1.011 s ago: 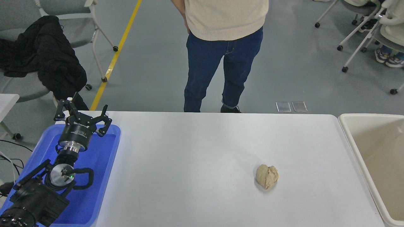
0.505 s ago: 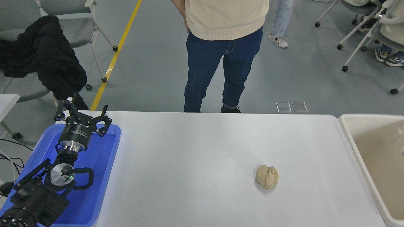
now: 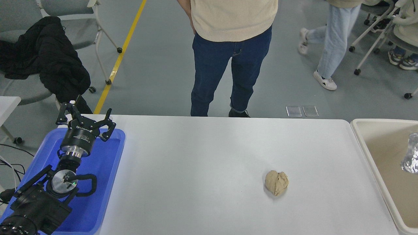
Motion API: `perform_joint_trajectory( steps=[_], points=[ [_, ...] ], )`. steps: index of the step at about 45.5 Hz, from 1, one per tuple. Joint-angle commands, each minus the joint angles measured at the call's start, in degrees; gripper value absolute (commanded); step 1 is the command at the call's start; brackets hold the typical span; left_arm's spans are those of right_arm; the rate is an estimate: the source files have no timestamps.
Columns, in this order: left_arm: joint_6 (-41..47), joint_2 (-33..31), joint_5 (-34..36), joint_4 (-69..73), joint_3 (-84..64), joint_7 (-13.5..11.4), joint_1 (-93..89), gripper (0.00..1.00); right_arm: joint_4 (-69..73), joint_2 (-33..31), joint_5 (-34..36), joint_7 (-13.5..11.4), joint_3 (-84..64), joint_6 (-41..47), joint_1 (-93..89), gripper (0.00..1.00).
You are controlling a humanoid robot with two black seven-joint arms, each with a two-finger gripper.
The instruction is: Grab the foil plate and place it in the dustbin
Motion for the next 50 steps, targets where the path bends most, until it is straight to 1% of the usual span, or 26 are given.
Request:
perform_joint_trajectory(
  steps=[1,3,5,10,31,32,33,35,39,44,48,50],
  points=[
    [0.0,0.0,0.0,0.0,0.0,0.0,0.0,1.00,-0.4,0.8,0.1,-0.4,0.6,-2.8,-0.3,0.86],
    [0.0,0.0,0.0,0.0,0.1,0.0,0.0,1.00,-0.4,0.8,0.1,-0.4,1.6,-2.8,-0.3,0.91],
    [0.0,0.0,0.0,0.0,0.0,0.0,0.0,1.00,-0.4,0.8,0.1,-0.4,2.8,-2.8,-0.3,0.92],
    [0.0,0.0,0.0,0.0,0.0,0.0,0.0,1.00,-0.4,0.7,0.0,-0.4,4.8,-2.8,-0.4,0.92],
    [0.0,0.0,0.0,0.0,0.0,0.0,0.0,1.00,0.5,0.4,0.0,-0.4,4.8,-2.7,1.4,0.92],
    [0.0,0.0,0.0,0.0,0.0,0.0,0.0,1.00,0.8,0.3,0.0,-0.4,4.8,-2.6,2.0,0.92],
    [0.0,0.0,0.0,0.0,0.0,0.0,0.0,1.00,1.8,0.0,-0.4,-0.4,4.8,-2.6,3.7,0.97],
    [0.0,0.0,0.0,0.0,0.0,0.0,0.0,1.00,3.6,-1.1,-0.8,-0.4,4.6,-2.6,5.0,0.98],
    [0.0,0.0,0.0,0.0,0.0,0.0,0.0,1.00,9.7,-5.3,-1.0,-0.4,4.4,-2.6,7.2,0.98],
    [0.0,0.0,0.0,0.0,0.0,0.0,0.0,1.00,22.8,-11.6,-1.3,-0.4,4.3,-2.4,13.8,0.98],
    [0.0,0.0,0.0,0.0,0.0,0.0,0.0,1.00,33.8,-16.9,-3.4,-0.4,4.2,-2.1,19.4,0.98],
    [-0.1,0.0,0.0,0.0,0.0,0.0,0.0,1.00,38.1,-18.9,-4.7,-0.4,4.1,-1.9,22.1,1.00]
  ],
)
